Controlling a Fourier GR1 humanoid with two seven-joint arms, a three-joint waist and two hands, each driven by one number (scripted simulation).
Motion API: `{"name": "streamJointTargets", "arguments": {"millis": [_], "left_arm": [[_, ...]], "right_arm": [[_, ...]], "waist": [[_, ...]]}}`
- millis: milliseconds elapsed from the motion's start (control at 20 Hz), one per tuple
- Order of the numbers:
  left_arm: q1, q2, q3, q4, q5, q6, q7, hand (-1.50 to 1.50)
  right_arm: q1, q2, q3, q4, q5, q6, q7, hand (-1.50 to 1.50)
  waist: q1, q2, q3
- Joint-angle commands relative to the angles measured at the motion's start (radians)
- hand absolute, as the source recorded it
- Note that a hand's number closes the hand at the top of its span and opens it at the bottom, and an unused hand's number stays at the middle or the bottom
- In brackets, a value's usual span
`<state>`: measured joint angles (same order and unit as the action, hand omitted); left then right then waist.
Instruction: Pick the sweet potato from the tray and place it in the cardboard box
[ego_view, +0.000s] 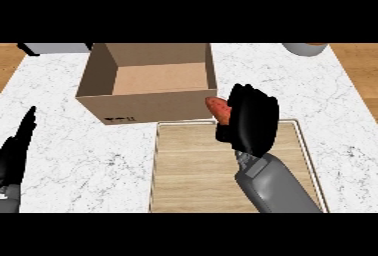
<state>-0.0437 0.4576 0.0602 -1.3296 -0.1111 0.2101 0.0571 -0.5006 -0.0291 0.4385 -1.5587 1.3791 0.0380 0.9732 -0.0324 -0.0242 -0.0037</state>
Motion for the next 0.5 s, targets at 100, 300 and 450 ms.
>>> {"name": "streamJointTargets", "arguments": {"millis": [100,300,450], "left_arm": [[-0.054,0.008,0.006,-0.011,0.008,-0.032,0.011,0.0],[-0.056,-0.042,-0.038,0.009,-0.033,-0.004,-0.022,0.0],[-0.079,-0.038,-0.037,-0.003,-0.018,-0.026,0.006,0.0]], "right_arm": [[-0.241,0.028,0.167,-0.019,-0.058,0.063,0.372,1.5],[-0.396,0.028,0.102,0.101,-0.143,-0.048,0.388,1.5],[-0.455,0.028,0.032,0.224,-0.173,-0.164,0.366,1.5]], "waist": [[0.06,0.022,0.003],[0.072,0.028,0.002],[0.087,0.033,0.003]]}}
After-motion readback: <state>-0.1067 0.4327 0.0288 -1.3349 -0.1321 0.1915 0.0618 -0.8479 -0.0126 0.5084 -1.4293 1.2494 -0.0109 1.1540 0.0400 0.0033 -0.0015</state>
